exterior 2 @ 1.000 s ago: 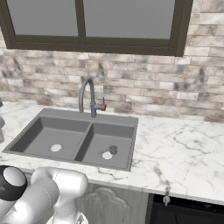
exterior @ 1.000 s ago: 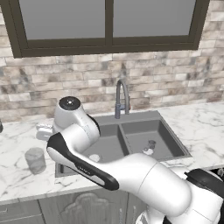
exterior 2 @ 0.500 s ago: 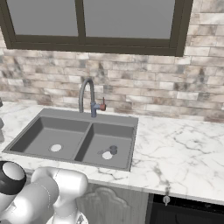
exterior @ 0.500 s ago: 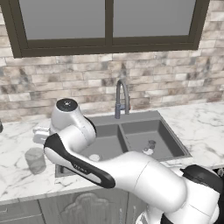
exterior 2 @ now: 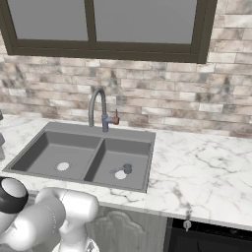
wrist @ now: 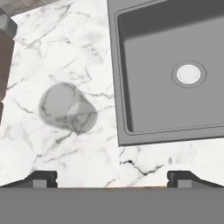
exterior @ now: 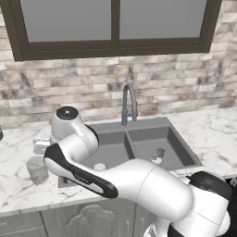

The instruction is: Move any existing items from the left basin to the right basin for drying. Then move the glass cup from the counter to the left basin of the sink for washing.

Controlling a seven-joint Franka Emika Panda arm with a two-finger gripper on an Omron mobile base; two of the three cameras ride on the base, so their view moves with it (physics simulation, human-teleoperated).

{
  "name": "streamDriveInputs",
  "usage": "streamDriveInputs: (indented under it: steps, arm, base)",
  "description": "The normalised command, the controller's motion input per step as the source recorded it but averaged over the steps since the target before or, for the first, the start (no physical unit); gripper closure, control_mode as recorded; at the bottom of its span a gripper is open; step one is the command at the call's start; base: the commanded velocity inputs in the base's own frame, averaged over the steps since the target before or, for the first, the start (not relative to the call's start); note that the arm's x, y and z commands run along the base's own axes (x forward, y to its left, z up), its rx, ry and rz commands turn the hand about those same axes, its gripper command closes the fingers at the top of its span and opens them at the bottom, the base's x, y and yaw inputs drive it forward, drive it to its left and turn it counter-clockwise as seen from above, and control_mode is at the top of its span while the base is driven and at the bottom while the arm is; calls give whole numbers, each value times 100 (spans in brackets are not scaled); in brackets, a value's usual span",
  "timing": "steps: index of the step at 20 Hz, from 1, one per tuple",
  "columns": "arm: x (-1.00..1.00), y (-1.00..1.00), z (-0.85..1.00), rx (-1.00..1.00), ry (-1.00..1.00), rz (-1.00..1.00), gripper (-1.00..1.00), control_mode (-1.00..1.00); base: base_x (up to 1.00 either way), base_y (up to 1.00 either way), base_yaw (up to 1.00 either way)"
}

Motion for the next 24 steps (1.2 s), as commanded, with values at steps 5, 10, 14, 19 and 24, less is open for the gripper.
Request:
streamDriveInputs:
  steps: [5, 10, 14, 19, 24]
  arm:
    - [13, 5, -12, -5, 0, 0, -100, -100]
    - [20, 12, -11, -2, 1, 0, -100, -100]
    - [20, 17, -9, 0, 2, 0, -100, -100]
    - [14, 20, -9, 0, 3, 0, -100, -100]
    - [13, 18, -11, -1, 3, 0, -100, -100]
  base:
    - [0, 0, 0]
    - [0, 0, 0]
    - [0, 0, 0]
    - [0, 0, 0]
    - [0, 0, 0]
